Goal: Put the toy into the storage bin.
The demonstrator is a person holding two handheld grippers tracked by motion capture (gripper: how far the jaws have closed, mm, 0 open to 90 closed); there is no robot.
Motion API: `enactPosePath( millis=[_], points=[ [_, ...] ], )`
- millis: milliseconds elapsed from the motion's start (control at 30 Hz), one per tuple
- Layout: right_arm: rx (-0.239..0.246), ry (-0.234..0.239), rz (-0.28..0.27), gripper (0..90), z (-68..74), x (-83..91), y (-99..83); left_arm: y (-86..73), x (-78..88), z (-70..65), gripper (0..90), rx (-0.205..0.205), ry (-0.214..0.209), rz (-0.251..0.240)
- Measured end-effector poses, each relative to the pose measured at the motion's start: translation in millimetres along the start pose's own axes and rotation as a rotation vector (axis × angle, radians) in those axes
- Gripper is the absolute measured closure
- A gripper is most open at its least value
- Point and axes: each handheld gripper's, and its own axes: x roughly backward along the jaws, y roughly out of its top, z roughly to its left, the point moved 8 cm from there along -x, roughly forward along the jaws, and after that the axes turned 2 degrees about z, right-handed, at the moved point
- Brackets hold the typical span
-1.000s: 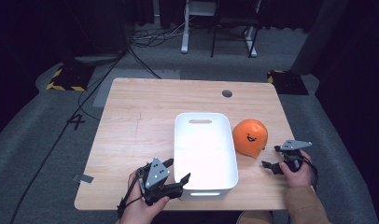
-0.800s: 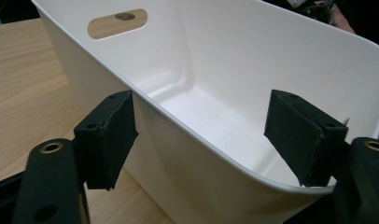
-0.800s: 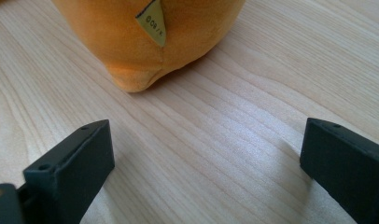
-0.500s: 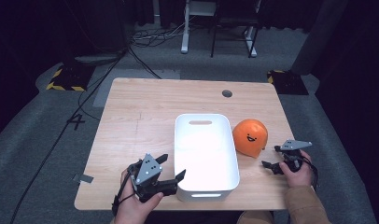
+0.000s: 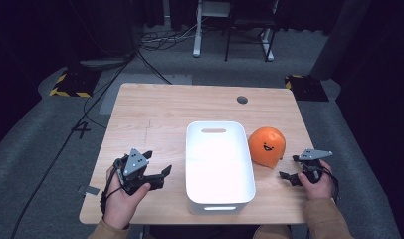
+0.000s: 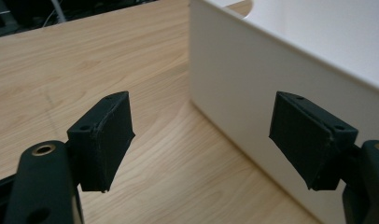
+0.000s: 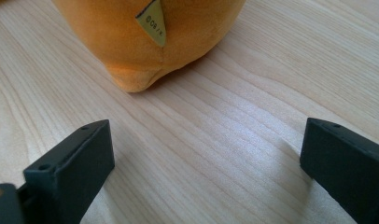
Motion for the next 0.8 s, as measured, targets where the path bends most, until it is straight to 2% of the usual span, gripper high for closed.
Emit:
enactPosePath(
  millis=[67,100,133,200,400,500,667,767,800],
  points=[
    [0.0,0.0,0.0,2.9,0.0,0.0,0.0,-7.0,-3.2,10.3,21.9,0.009,0.02,0.025],
    [-0.001,0.0,0.0,2.9,0.0,0.0,0.0,-7.0,-3.2,10.3,21.9,0.009,0.02,0.025],
    [-0.001,0.0,0.001,2.9,0.1,0.1,-0.1,-13.5,-7.4,18.8,21.8,0.018,0.034,0.043],
    [0.0,0.0,0.0,2.9,-0.1,0.0,0.0,-21.1,-13.3,26.1,21.8,0.031,0.036,0.07],
    [0.001,0.0,0.001,2.9,-0.1,0.0,0.0,-43.4,-31.7,42.7,21.9,0.05,0.053,0.138],
    [0.0,0.0,0.0,2.9,0.0,0.0,0.0,-52.4,-36.8,51.5,21.9,0.05,0.083,0.168],
    [0.0,0.0,0.001,2.9,-0.1,0.0,0.0,-67.0,-46.9,60.3,21.9,0.091,0.076,0.203],
    [0.001,-0.002,0.005,2.9,-0.1,0.1,-0.1,-76.8,-52.5,63.9,22.0,0.09,0.065,0.242],
    [-0.002,-0.004,0.006,2.9,0.0,0.0,0.1,-79.6,-53.5,65.7,21.9,0.083,0.073,0.256]
  ],
)
